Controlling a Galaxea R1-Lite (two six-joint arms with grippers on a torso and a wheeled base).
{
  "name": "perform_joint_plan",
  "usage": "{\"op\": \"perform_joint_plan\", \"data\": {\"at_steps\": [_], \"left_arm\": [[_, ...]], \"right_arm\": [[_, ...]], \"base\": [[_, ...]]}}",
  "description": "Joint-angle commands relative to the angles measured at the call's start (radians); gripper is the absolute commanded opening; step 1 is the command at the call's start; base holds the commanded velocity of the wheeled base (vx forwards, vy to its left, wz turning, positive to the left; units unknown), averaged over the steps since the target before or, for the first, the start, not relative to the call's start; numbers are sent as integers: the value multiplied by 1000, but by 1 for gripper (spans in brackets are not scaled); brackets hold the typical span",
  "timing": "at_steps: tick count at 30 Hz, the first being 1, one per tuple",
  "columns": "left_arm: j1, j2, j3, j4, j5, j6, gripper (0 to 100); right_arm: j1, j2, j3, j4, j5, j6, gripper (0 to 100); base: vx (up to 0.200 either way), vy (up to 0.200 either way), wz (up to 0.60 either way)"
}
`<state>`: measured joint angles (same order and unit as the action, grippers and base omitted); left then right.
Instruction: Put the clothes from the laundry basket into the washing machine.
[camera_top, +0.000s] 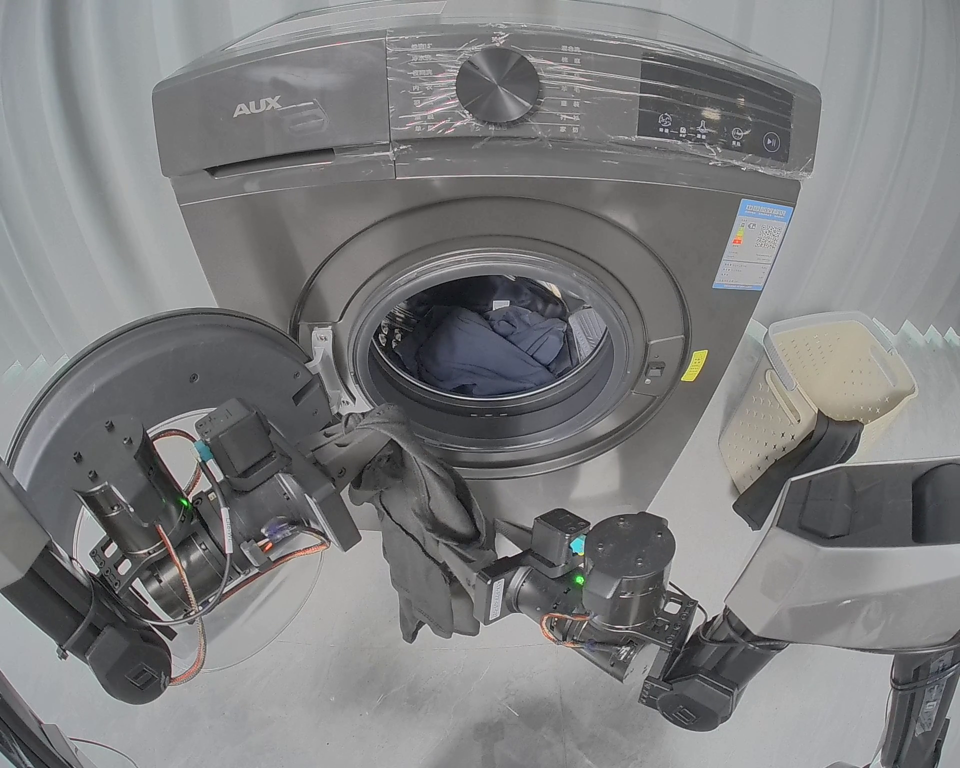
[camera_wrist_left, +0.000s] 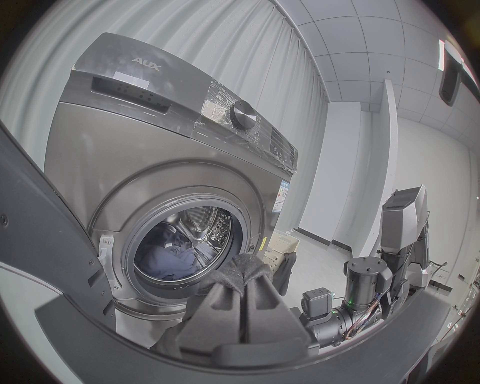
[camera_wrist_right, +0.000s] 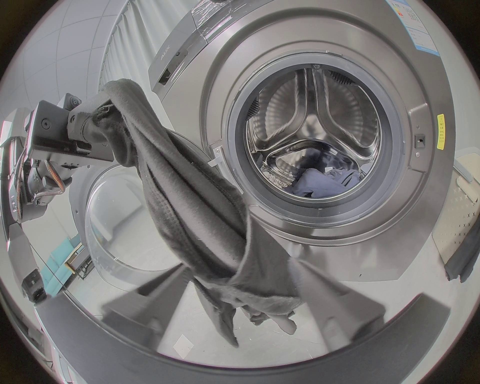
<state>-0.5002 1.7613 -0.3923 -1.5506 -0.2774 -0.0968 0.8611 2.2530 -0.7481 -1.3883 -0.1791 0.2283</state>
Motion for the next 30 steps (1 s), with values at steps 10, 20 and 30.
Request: {"op": "perform_joint_plan", "data": {"at_steps": [10,20,30], "left_arm": [[6,1,0,0,0,-3,0],[6,4,0,0,-2,-3,0],[-11,-23,29,0,-12,14,0]], "right_arm": [[-7,-55,7,-8,-6,-1,0],[-102,-276,134,49,3,-17,0],[-154,-486,154,49,17,-15,0]], "base": [[0,0,0],[0,0,0],[0,0,0]]}}
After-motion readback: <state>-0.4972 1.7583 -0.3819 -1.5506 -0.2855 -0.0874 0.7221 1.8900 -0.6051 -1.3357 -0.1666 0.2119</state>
